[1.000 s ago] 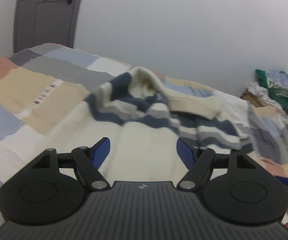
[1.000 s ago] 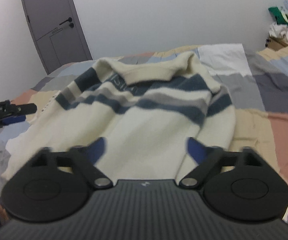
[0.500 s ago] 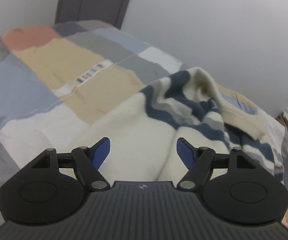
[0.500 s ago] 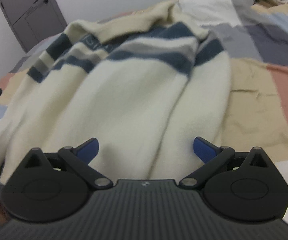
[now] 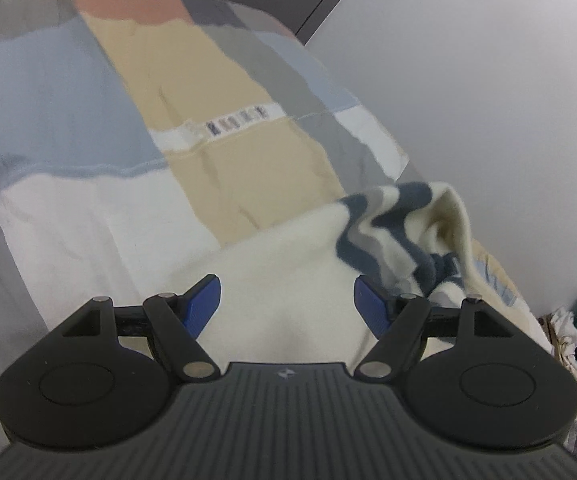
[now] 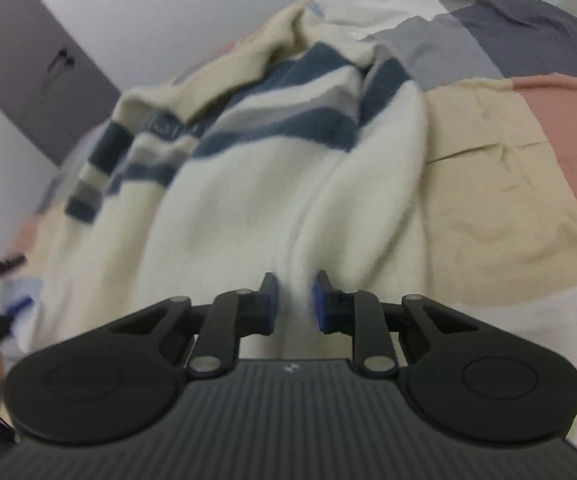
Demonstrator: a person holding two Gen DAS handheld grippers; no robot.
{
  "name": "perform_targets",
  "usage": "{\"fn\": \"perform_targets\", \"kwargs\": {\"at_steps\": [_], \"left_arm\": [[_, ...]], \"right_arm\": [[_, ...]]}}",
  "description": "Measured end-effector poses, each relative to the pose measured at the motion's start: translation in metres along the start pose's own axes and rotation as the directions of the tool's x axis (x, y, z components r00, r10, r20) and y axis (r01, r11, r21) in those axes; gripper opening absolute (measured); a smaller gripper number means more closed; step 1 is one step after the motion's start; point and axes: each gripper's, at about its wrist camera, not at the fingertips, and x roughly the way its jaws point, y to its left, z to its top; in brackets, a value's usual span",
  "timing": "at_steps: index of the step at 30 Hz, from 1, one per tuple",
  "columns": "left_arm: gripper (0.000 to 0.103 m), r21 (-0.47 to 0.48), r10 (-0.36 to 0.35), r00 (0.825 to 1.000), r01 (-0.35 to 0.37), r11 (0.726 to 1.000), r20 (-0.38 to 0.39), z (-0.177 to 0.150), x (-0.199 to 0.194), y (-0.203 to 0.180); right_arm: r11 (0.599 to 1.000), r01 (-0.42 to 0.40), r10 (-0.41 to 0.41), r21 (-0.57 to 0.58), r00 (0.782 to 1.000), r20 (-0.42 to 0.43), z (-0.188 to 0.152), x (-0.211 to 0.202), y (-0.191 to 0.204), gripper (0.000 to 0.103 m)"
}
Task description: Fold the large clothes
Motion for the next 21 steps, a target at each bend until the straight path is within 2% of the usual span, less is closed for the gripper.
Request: {"fn": "perform_targets", "kwargs": {"at_steps": [7, 9, 11, 13, 14, 15, 19, 21], "left_arm": [[0.078, 0.036, 0.110, 0.994, -0.110, 0.993, 0.009, -0.006, 0.013, 0.004], [0.078, 0.065, 0.154, 0.988, -0.155, 0.986, 0.028, -0.007, 0.016, 0.003], [0.078, 0.094, 0.205, 0.977, -0.210, 0.973, 0.059, -0.008, 0.019, 0.002], [0.078, 0.096, 0.255, 0.963, -0.262, 0.960, 0.084, -0.009, 0.022, 0.005], [0.078, 0.078, 0.263, 0.961, -0.270, 0.960, 0.084, -0.009, 0.025, 0.009], [0.078, 0.053, 0.264, 0.961, -0.268, 0.962, 0.079, -0.009, 0.027, 0.014], [0.078, 0.003, 0.270, 0.962, -0.270, 0.963, 0.047, -0.009, 0.033, 0.024], [0.078, 0.007, 0.262, 0.964, -0.263, 0.965, 0.046, -0.010, 0.034, 0.024]], "right_arm": [[0.999, 0.034, -0.031, -0.034, 0.997, 0.064, 0.005, -0.018, 0.002, 0.021], [0.997, 0.049, -0.046, -0.065, 0.998, 0.047, 0.004, -0.018, 0.005, 0.026], [0.991, 0.099, -0.094, -0.085, 0.993, 0.065, 0.004, -0.020, 0.008, 0.028], [0.988, 0.124, -0.115, -0.092, 0.988, 0.100, 0.005, -0.026, 0.007, 0.042], [0.990, 0.111, -0.100, -0.090, 0.988, 0.119, 0.006, -0.029, 0.008, 0.059], [0.992, 0.090, -0.078, -0.091, 0.989, 0.126, 0.007, -0.032, 0.008, 0.071], [0.987, -0.038, 0.051, -0.158, 0.996, 0.076, 0.001, -0.025, 0.025, 0.081], [0.976, -0.053, 0.061, -0.212, 0.998, 0.032, -0.008, -0.013, 0.039, 0.082]]}}
